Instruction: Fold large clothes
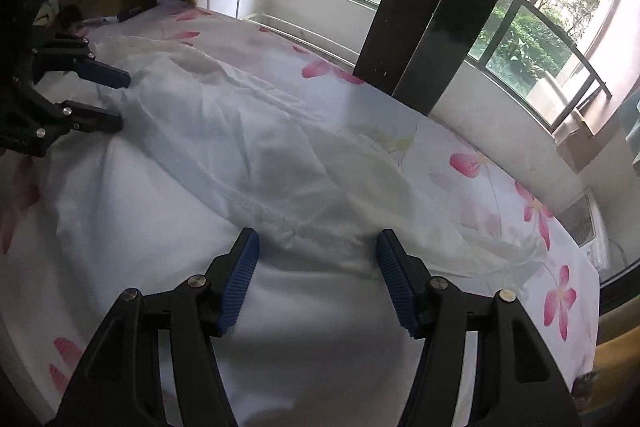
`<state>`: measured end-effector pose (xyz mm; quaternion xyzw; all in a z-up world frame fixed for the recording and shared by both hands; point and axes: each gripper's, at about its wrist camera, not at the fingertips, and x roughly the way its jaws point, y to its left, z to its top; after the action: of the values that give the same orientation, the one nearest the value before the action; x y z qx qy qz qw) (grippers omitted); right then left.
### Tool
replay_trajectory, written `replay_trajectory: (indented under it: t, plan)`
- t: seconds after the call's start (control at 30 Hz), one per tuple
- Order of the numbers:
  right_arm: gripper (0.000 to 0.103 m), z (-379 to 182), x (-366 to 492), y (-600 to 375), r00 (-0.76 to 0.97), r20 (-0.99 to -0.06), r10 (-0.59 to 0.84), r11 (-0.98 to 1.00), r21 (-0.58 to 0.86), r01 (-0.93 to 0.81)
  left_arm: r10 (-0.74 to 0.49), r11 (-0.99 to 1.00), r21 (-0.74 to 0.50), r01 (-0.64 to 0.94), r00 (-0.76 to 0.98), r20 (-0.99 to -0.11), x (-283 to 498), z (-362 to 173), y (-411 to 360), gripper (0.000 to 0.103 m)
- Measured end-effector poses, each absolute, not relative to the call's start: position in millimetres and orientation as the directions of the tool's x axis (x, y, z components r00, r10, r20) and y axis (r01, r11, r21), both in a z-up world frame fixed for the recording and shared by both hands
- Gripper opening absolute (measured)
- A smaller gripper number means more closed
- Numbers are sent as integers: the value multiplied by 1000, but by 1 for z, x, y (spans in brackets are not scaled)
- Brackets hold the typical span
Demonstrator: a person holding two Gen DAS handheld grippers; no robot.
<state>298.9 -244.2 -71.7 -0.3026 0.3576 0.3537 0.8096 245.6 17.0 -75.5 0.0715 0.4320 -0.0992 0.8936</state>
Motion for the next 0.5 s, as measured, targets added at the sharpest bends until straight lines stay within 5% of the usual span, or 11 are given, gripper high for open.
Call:
replay_trajectory:
  t: [0.07, 0.13, 0.2, 0.5]
  plan:
    - [48, -69, 304, -243, 489, -794, 362, 564, -231, -793, -120, 969, 40, 244, 606, -786, 251, -75, 19, 51]
    - [24, -68, 311, -240, 494, -792, 358, 563, -240, -791, -113, 969, 50, 243, 609, -785, 257, -74, 21, 51]
    - [15, -69, 320, -238, 487, -793, 366, 564, -227, -794, -109, 970, 49, 239, 604, -789, 264, -76, 21, 51]
    - [10, -63, 352, -231, 489, -758, 433, 618, -145, -773, -60, 987, 45, 157, 605, -794, 294, -72, 35, 51]
